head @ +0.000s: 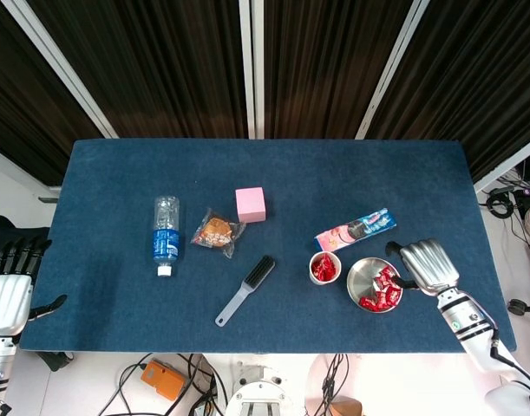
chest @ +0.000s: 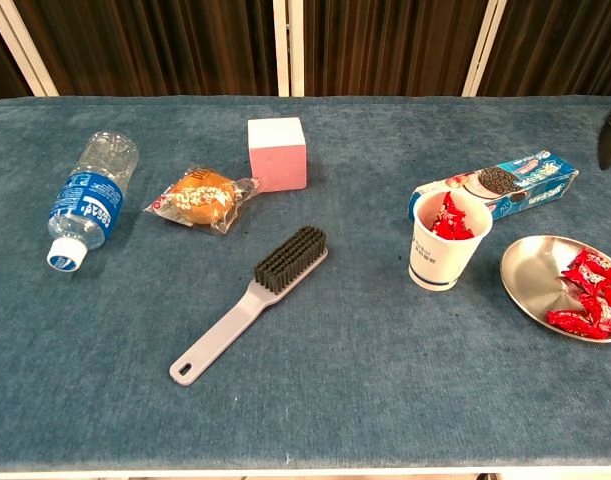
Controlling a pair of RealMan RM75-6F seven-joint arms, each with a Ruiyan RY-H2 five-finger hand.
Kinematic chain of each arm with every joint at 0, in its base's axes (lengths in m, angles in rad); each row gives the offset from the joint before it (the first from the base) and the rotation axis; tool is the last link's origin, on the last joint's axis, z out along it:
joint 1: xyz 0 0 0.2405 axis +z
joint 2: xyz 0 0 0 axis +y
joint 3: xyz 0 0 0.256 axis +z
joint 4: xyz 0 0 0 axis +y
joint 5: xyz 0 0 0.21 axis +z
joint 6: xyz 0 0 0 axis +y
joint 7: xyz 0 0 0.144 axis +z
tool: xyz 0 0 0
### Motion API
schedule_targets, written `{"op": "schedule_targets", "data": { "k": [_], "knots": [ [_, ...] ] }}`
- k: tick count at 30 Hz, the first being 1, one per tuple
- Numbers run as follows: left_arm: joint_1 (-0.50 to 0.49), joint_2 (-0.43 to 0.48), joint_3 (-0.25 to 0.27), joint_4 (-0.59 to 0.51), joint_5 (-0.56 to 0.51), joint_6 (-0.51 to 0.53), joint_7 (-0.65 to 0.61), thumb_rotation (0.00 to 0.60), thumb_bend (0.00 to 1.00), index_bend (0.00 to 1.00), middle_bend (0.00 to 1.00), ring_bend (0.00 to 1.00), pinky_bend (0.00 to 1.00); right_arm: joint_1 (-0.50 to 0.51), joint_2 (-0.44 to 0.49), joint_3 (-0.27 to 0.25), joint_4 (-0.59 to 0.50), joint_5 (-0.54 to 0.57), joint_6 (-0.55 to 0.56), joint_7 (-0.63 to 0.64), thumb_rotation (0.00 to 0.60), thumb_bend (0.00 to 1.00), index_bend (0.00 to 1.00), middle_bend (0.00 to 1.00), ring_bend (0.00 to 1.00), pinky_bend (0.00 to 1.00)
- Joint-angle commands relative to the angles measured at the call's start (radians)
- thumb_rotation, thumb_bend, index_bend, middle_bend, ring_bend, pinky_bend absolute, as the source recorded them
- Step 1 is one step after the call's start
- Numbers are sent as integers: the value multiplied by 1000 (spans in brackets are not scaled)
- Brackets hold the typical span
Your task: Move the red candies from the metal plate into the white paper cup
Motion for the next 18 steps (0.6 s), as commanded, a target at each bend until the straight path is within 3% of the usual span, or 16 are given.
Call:
{"op": "schedule_targets", "data": {
  "k": [1, 11, 18],
  "knots": [
    [1, 0, 1, -2, 1, 1, 2, 600, 0, 100, 57, 0, 0, -14, -5, -16, 33, 21, -22, -22, 600, 317, 518, 809, 963, 1000],
    [7, 1, 5, -10, 3, 12, 7, 600, 0, 100, 57, 0, 0, 32, -104, -29, 148, 38, -161, -86, 600, 317, 515, 809, 963, 1000],
    [11, 0, 6, -6, 0, 14, 2, 600, 0, 100, 57, 0, 0, 53, -158, -25, 199, 29, -189, -130, 600, 317, 516, 809, 963, 1000]
  ]
}}
